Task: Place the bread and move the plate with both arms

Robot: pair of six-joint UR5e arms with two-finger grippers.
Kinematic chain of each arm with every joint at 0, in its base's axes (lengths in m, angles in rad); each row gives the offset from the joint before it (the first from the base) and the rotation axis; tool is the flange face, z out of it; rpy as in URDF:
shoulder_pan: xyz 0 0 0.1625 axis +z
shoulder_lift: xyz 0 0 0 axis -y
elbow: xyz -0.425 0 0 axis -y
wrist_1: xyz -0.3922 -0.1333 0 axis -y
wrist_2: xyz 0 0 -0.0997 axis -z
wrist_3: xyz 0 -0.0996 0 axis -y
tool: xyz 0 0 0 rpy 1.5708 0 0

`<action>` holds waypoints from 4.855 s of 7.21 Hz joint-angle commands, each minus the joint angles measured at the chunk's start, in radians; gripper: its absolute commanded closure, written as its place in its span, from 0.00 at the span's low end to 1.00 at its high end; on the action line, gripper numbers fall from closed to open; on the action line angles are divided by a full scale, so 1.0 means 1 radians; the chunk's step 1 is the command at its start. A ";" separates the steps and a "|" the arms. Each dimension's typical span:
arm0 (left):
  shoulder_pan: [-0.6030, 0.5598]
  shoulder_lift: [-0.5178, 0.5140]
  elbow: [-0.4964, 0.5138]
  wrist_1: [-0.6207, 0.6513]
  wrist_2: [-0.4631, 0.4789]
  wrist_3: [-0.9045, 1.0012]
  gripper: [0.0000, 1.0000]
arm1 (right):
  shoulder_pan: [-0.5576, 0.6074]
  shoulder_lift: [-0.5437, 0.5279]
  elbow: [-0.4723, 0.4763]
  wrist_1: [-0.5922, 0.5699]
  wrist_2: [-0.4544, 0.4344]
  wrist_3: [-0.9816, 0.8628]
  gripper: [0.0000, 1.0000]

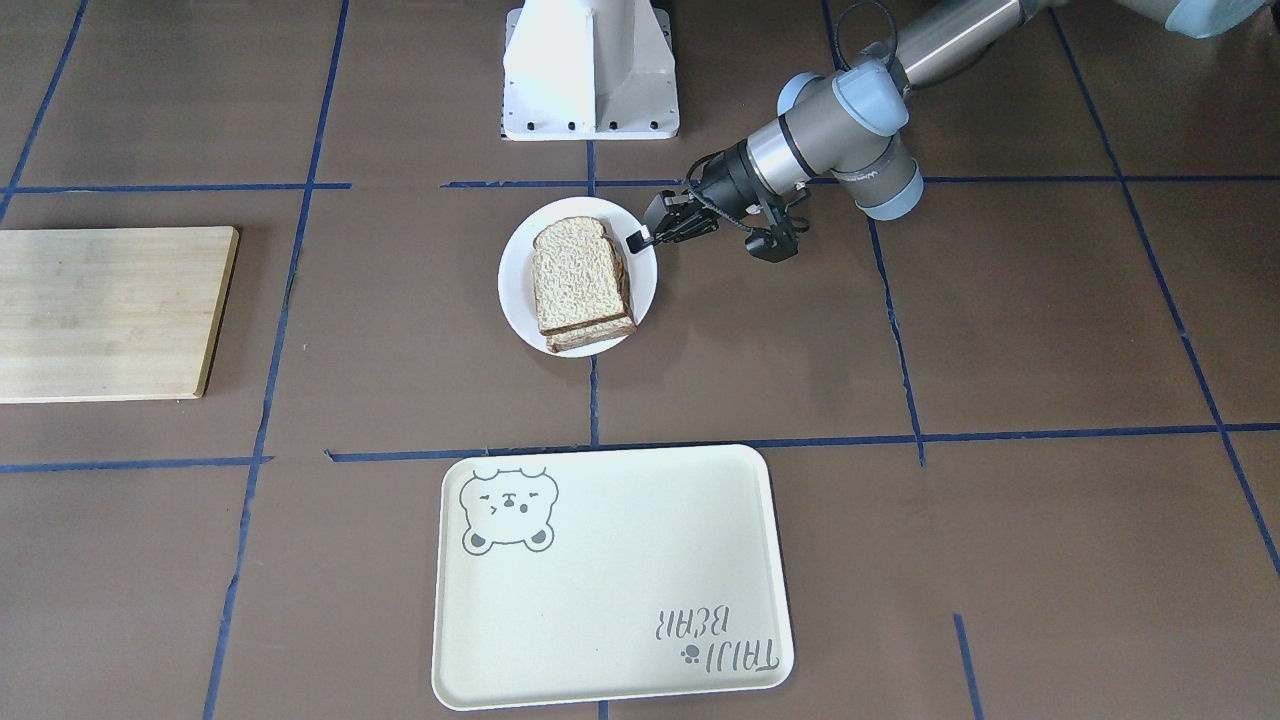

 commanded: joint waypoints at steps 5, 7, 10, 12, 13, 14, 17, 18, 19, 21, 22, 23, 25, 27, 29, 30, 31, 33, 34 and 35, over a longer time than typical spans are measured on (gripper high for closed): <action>-0.067 -0.209 0.175 -0.037 0.345 -0.193 1.00 | 0.006 0.000 -0.001 0.001 -0.018 -0.001 0.00; -0.122 -0.309 0.373 -0.034 0.385 -0.267 1.00 | 0.008 0.000 -0.002 0.001 -0.018 -0.001 0.00; -0.157 -0.431 0.614 -0.030 0.425 -0.296 1.00 | 0.008 0.003 -0.002 0.001 -0.018 0.001 0.00; -0.156 -0.440 0.636 -0.030 0.422 -0.296 1.00 | 0.008 0.007 -0.002 0.001 -0.018 0.001 0.00; -0.153 -0.439 0.636 -0.029 0.419 -0.295 0.85 | 0.006 0.007 -0.004 0.001 -0.018 0.001 0.00; -0.153 -0.434 0.633 -0.029 0.414 -0.289 0.18 | 0.008 0.007 -0.004 0.001 -0.018 0.001 0.00; -0.176 -0.303 0.436 0.040 0.306 -0.231 0.00 | 0.008 0.007 -0.004 0.001 -0.018 0.001 0.00; -0.197 -0.252 0.303 0.184 0.252 -0.154 0.00 | 0.008 0.005 -0.002 0.001 -0.018 0.001 0.00; -0.218 -0.239 0.215 0.345 0.195 -0.088 0.00 | 0.008 0.005 -0.004 0.001 -0.018 0.001 0.00; -0.271 -0.148 -0.030 0.707 0.138 0.178 0.00 | 0.012 0.002 -0.002 0.001 -0.018 0.000 0.00; -0.298 -0.115 -0.157 0.928 0.138 0.368 0.00 | 0.012 0.000 -0.005 0.001 -0.033 0.003 0.00; -0.329 -0.091 -0.253 1.108 0.138 0.540 0.00 | 0.012 0.003 -0.004 0.001 -0.111 0.003 0.00; -0.442 0.013 -0.370 1.280 0.097 0.863 0.00 | 0.012 0.002 -0.028 -0.001 -0.130 0.003 0.00; -0.656 0.110 -0.361 1.376 -0.102 1.300 0.00 | 0.031 -0.009 -0.057 -0.002 -0.122 0.006 0.00; -0.836 0.233 -0.299 1.376 -0.268 1.679 0.00 | 0.063 -0.065 -0.058 -0.001 -0.068 0.003 0.00; -0.917 0.258 -0.222 1.375 -0.366 1.810 0.00 | 0.087 -0.096 -0.048 -0.001 -0.029 0.003 0.00; -0.971 0.282 -0.135 1.373 -0.403 1.953 0.00 | 0.097 -0.119 -0.033 -0.001 -0.029 0.004 0.00; -1.032 0.285 -0.022 1.375 -0.406 2.127 0.00 | 0.097 -0.199 0.060 -0.001 -0.033 0.012 0.00; -1.042 0.290 0.007 1.375 -0.409 2.146 0.00 | 0.097 -0.205 0.059 -0.001 -0.036 0.012 0.00; -1.050 0.342 0.022 1.364 -0.461 2.146 0.00 | 0.097 -0.202 0.054 0.001 -0.039 0.010 0.00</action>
